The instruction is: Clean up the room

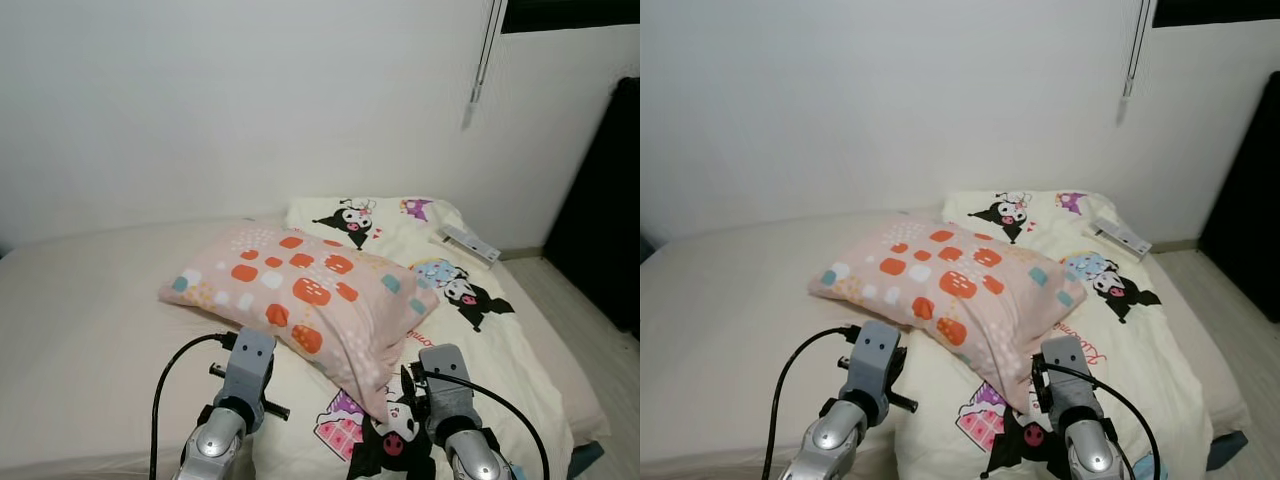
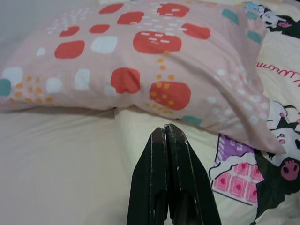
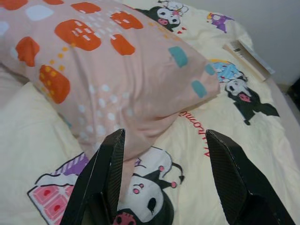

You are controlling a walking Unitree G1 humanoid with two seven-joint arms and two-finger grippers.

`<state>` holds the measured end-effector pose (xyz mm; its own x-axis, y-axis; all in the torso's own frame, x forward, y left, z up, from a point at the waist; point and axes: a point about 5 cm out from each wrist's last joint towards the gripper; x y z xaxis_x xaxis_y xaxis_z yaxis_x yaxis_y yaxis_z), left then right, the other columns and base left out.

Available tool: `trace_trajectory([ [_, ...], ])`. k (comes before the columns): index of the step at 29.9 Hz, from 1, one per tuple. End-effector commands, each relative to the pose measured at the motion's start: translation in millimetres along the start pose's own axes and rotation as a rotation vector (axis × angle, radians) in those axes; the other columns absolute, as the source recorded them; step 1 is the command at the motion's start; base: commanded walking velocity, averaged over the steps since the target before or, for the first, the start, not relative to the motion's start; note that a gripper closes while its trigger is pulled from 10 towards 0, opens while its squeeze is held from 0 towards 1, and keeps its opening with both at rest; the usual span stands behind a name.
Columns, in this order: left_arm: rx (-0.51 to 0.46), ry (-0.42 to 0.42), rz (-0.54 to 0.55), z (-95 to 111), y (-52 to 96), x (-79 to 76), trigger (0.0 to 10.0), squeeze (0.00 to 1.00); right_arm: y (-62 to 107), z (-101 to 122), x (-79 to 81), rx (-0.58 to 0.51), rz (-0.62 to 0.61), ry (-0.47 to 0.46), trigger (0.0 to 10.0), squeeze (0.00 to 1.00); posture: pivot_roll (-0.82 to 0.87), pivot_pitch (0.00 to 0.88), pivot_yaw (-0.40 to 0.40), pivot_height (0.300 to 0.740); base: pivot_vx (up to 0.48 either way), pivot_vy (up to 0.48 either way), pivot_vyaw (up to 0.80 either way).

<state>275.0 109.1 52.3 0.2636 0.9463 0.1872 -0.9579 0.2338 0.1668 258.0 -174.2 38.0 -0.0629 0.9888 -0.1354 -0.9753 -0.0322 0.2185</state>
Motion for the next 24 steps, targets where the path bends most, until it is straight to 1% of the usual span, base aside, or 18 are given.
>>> trace_trajectory([
  [1,0.037,-0.013,0.003,-7.3,1.8,4.8,10.0,0.00,0.2,-2.5,5.0,0.013,0.010,-0.010,10.0,0.00,-0.03,0.051,0.049,0.740,0.000,0.000,0.00],
  [7,0.029,-0.013,-0.002,-6.5,0.1,4.8,10.0,0.00,0.1,-3.0,4.6,0.017,0.008,-0.015,10.0,0.00,-0.03,0.047,0.053,0.740,0.000,0.000,0.00],
  [10,0.051,-0.016,0.010,-9.4,-0.5,5.3,10.0,0.00,0.1,-3.9,6.3,0.028,0.019,-0.027,10.0,0.00,-0.03,0.045,0.055,0.740,0.000,0.000,0.00],
  [12,0.056,-0.020,0.044,-12.3,0.4,7.3,10.0,0.00,-0.3,-2.9,6.3,0.022,0.005,-0.001,10.0,0.00,-0.04,0.043,0.056,0.740,0.000,0.000,0.00],
  [13,0.056,-0.020,0.044,-12.3,0.4,7.3,10.0,0.00,-0.3,-2.9,6.3,0.022,0.005,-0.001,10.0,0.00,-0.04,0.043,0.056,0.740,0.000,0.000,0.00],
  [14,0.056,-0.007,0.069,-14.1,1.9,9.7,10.0,0.00,-1.3,-0.7,5.1,0.006,-0.012,0.031,10.0,0.00,-0.04,0.041,0.056,0.740,0.000,0.000,0.00],
  [15,0.056,-0.007,0.069,-14.1,1.9,9.7,10.0,0.00,-1.3,-0.7,5.1,0.006,-0.012,0.031,10.0,0.00,-0.04,0.041,0.056,0.740,0.000,0.000,0.00],
  [17,0.053,0.015,0.098,-15.6,4.1,12.8,10.0,0.00,-3.0,3.2,3.5,-0.027,-0.034,0.068,10.0,0.00,-0.04,0.039,0.055,0.740,0.000,0.000,0.00],
  [19,0.047,0.022,0.101,-15.0,4.7,13.4,10.0,0.00,-3.7,4.1,2.6,-0.035,-0.041,0.076,10.0,0.00,-0.03,0.037,0.050,0.740,0.000,0.000,0.00],
  [24,0.024,0.031,0.099,-11.4,4.1,13.9,10.0,0.00,-5.8,5.7,1.8,-0.037,-0.027,0.039,10.0,0.00,-0.03,0.034,0.044,0.740,0.000,0.000,0.00],
])
Point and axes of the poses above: a point about 5 cm out from each wrist's last joint towards the gripper, its own y axis pointing back from the gripper into the wrist, its own z axis along the axis of the wrist's last joint, x = y × z, and after that the axes turned 5 degrees about -y, right-handed
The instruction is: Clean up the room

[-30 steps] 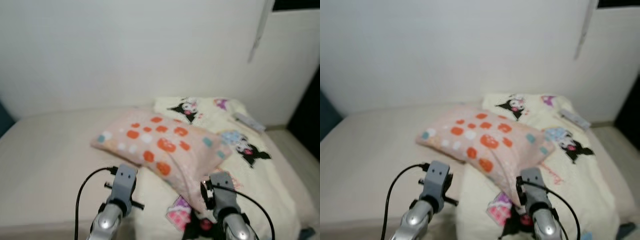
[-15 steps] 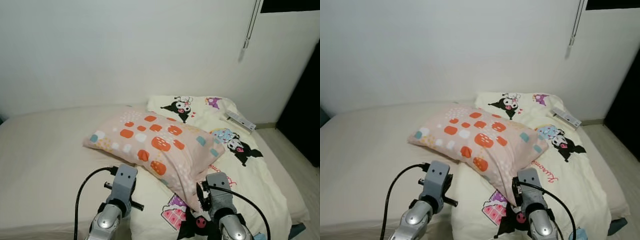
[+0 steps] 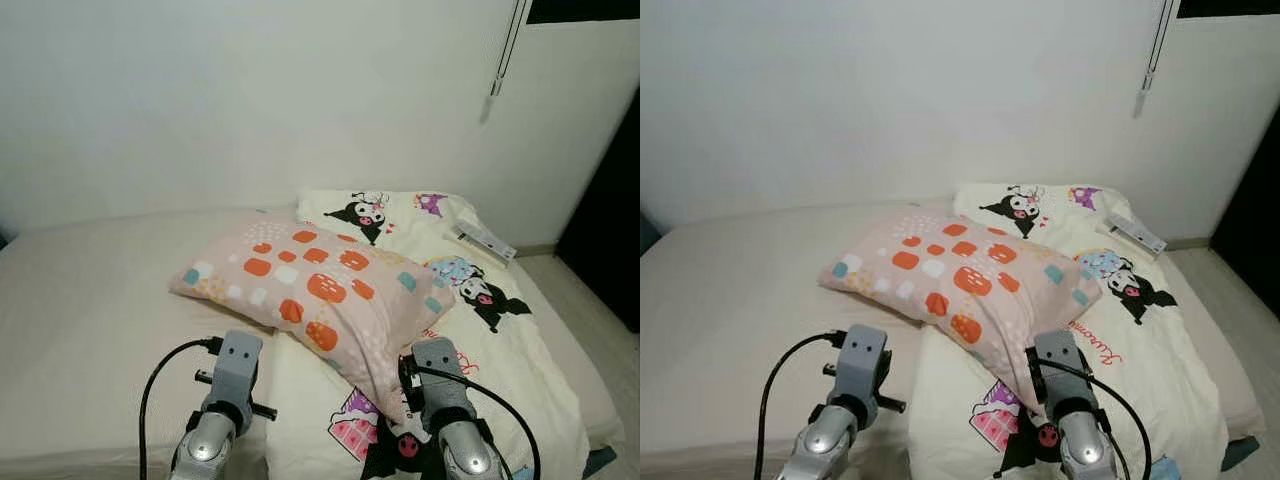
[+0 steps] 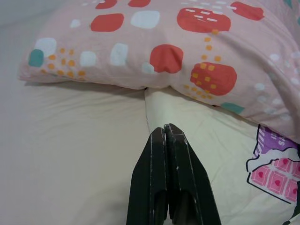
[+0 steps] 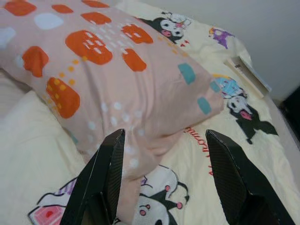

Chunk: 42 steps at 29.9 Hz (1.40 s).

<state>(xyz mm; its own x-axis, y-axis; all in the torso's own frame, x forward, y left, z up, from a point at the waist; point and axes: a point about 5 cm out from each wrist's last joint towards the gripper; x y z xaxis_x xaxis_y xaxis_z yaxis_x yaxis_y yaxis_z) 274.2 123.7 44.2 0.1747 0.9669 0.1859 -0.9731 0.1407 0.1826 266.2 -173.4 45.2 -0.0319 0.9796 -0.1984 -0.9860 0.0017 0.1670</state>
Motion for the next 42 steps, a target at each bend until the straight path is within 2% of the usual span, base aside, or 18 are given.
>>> trace_trajectory([
  [1,-0.012,0.012,0.012,0.3,0.8,2.2,10.0,0.00,0.6,-2.7,2.9,0.010,0.021,-0.027,10.0,0.00,-0.03,0.034,0.044,0.740,0.000,0.000,0.00],
  [5,-0.014,0.020,0.016,0.2,-0.1,2.0,10.0,0.00,0.0,-4.9,4.3,0.038,0.045,-0.089,10.0,0.00,-0.03,0.035,0.041,0.740,0.000,0.000,0.00],
  [8,-0.011,0.019,0.018,-0.7,-0.5,2.0,10.0,0.00,0.4,-6.0,4.8,0.046,0.049,-0.101,10.0,0.00,-0.03,0.034,0.039,0.740,0.000,0.000,0.00],
  [14,-0.018,0.035,0.004,-0.7,-0.5,0.3,10.0,0.00,2.0,-8.0,8.2,0.046,0.054,-0.067,10.0,0.00,-0.03,0.041,0.035,0.740,0.000,0.000,0.00],
  [20,-0.044,0.052,-0.010,2.5,1.0,1.2,10.0,0.00,2.0,-8.8,8.3,0.052,0.055,-0.080,10.0,0.00,-0.03,0.043,0.036,0.740,0.000,0.000,0.00],
  [37,-0.069,0.075,-0.025,6.0,1.3,0.0,10.0,0.00,3.1,-9.5,7.8,0.058,0.064,-0.076,10.0,0.00,-0.03,0.052,0.031,0.740,0.327,0.000,0.00],
  [42,-0.073,0.073,0.001,5.5,2.4,1.4,10.0,0.00,3.8,-10.8,8.5,0.066,0.075,-0.073,10.0,0.00,-0.03,0.052,0.027,0.740,0.109,0.000,0.00],
])
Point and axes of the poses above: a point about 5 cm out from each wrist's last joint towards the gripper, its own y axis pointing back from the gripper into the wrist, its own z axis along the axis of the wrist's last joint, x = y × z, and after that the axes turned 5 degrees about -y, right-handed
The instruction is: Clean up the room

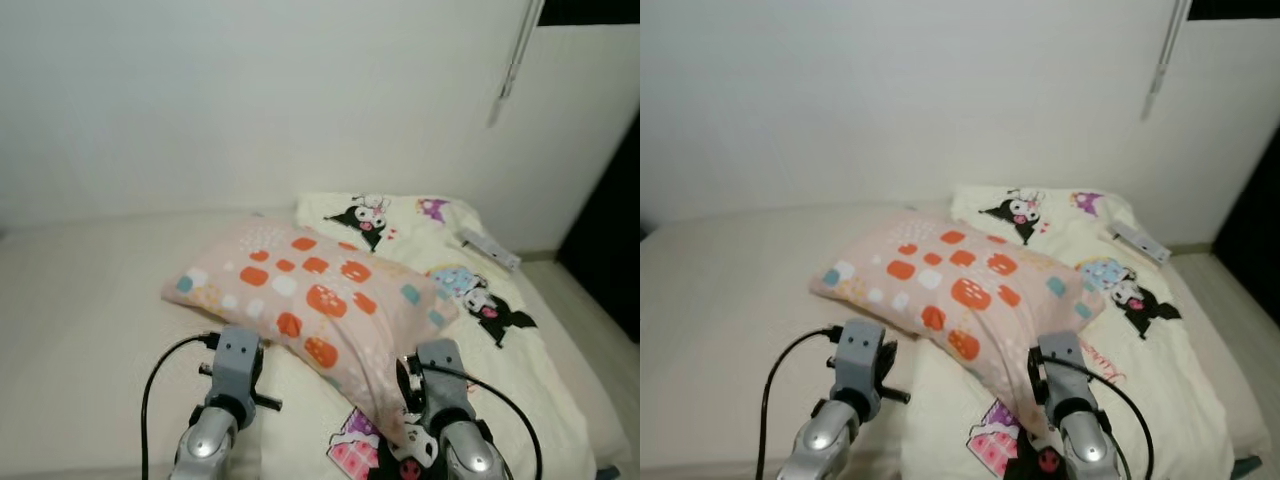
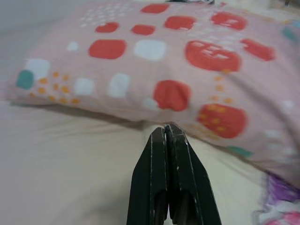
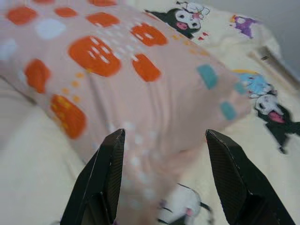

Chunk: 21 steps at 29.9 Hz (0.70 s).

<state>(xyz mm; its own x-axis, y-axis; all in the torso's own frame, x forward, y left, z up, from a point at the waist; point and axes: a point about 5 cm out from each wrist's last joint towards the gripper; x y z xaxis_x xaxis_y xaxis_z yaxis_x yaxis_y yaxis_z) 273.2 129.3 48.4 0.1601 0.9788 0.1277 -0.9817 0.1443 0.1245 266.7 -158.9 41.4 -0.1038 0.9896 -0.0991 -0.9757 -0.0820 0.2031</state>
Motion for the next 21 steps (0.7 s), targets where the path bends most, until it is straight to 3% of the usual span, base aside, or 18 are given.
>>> trace_trajectory([
  [1,-0.012,0.012,-0.005,2.1,-0.1,-4.6,10.0,0.00,5.1,-9.8,-6.7,0.043,-0.014,0.010,10.0,0.00,-0.03,0.052,0.026,0.740,0.000,0.000,0.00],
  [21,-0.002,0.014,-0.001,0.3,2.0,-2.7,10.0,0.00,4.1,-8.8,-1.9,0.043,0.016,-0.016,10.0,0.00,-0.02,0.053,0.031,0.740,0.000,0.000,0.00],
])
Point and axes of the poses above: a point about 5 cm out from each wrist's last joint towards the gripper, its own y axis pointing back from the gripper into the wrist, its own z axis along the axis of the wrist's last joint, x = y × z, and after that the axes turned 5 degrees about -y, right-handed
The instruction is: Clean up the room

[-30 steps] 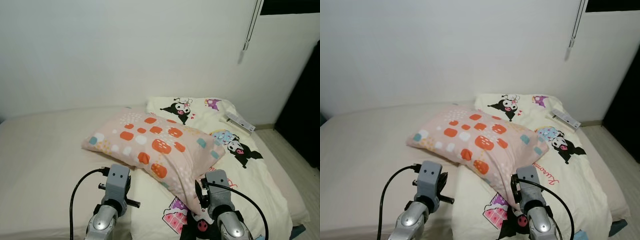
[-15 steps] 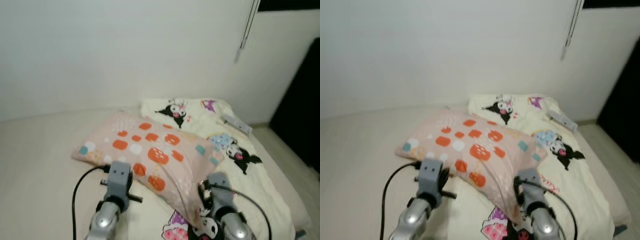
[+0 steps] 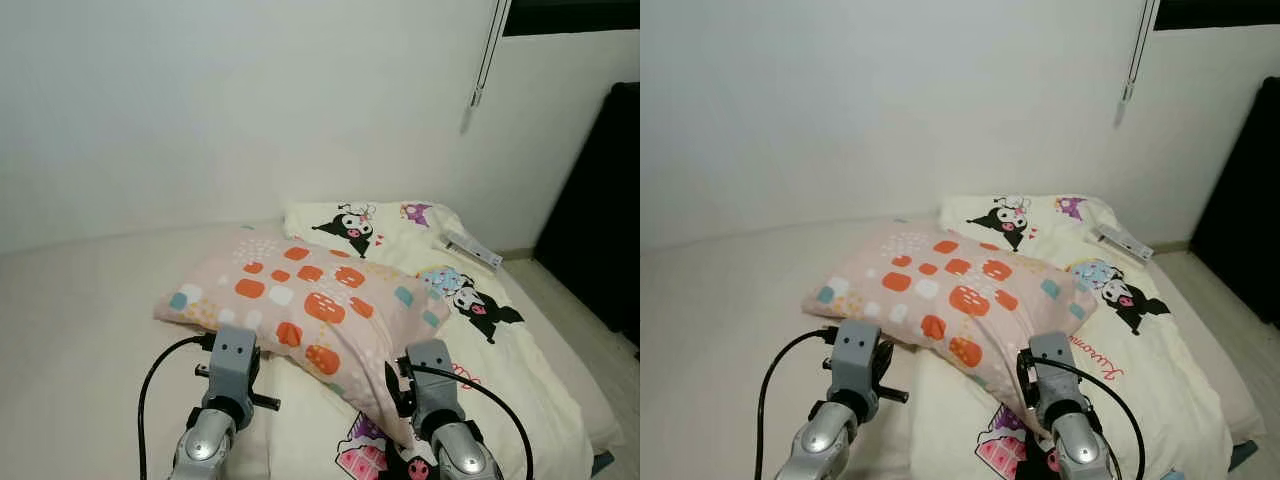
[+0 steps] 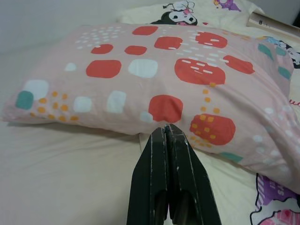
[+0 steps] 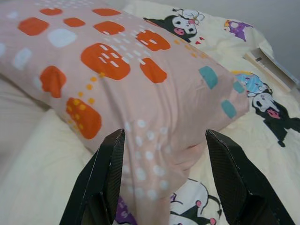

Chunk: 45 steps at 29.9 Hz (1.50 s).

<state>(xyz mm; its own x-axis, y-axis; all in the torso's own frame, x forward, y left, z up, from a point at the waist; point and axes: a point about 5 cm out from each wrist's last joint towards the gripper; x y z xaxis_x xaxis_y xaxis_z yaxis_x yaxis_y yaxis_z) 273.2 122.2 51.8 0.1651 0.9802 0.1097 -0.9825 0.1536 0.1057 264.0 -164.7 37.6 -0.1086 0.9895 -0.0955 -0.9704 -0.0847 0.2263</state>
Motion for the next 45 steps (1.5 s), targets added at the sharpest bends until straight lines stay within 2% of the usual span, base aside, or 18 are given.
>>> trace_trajectory([
  [1,0.017,-0.004,0.005,-3.7,2.6,3.9,10.0,0.00,1.8,-4.0,3.4,0.019,0.011,-0.014,10.0,0.00,-0.02,0.053,0.031,0.740,0.000,0.000,0.00],
  [27,0.002,0.004,-0.015,-0.1,1.5,3.0,10.0,0.00,2.1,-2.5,4.0,0.006,0.006,-0.030,10.0,0.00,-0.02,0.049,0.038,0.740,0.000,0.000,0.00],
  [45,-0.003,0.001,-0.025,0.7,2.9,4.3,10.0,0.00,1.0,-3.0,6.2,0.007,0.010,-0.030,10.0,0.00,-0.01,0.037,0.040,0.740,-0.265,0.000,0.00],
])
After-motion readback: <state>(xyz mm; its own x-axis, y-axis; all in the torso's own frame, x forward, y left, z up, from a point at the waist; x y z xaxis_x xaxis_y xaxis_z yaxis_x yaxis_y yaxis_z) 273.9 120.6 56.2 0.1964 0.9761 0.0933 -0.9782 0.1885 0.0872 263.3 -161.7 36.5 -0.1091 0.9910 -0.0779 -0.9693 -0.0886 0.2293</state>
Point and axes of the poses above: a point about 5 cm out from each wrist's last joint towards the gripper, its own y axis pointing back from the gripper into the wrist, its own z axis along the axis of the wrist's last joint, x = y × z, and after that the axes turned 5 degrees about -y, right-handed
